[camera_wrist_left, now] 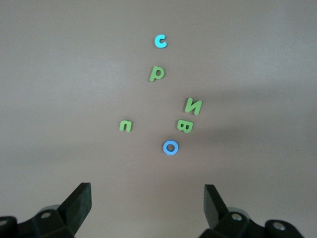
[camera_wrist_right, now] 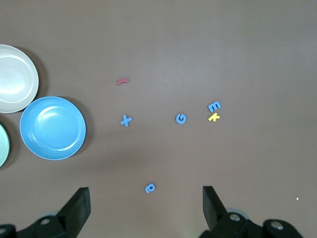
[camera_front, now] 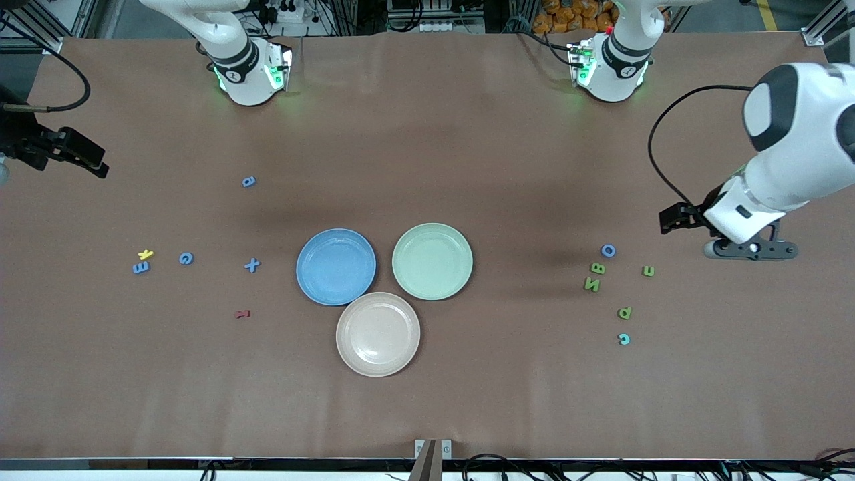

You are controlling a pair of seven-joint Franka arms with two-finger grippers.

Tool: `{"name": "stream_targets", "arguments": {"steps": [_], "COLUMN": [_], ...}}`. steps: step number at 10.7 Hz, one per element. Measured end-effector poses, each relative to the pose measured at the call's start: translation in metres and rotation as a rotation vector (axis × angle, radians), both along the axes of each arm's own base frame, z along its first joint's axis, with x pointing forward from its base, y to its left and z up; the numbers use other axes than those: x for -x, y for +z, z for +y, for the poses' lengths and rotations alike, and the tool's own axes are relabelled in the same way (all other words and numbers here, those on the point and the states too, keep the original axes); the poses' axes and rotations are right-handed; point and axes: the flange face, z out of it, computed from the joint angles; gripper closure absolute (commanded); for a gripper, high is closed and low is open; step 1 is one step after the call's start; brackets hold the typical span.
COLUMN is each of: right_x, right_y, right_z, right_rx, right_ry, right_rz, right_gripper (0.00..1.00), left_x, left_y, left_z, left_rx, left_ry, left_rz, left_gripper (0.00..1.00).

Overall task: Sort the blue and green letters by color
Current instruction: 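Move both grippers down toward the blue m and the green B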

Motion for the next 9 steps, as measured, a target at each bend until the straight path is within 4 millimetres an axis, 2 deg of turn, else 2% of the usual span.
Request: {"name": "stream_targets", "arguments": {"steps": [2,3,6,9], "right_x": [-0.002,-0.004,-0.012,-0.002], "right_y": [-0.012,-0.029,-0.109,-0.205], "right_z": [-0.001,-0.002,-0.013,-0.058], "right_rx": [0.003,0.007,0.015,0.03], "right_ry": [-0.001,-0.001,-0.007,0.026], "right_rz": [0.016,0.023,0.038,0.007], "right_gripper": [0.0,0.0,0.0,0.0], "left_x": [0.008,0.012,0.022,0.024], "left_y": [-0.028,-0.043,-0.079,-0.117], "left_z": [-0.015,-0.016,-0.023,-0.036], "left_rx": [0.006,0.007,0.011,0.013], "left_ry": [-0.026,-0.029,-0.041,-0.073], "left_rz": [-0.032,-0.043,-0.05,-0.077], "left_gripper": [0.0,0.0,0.0,0.0]}}
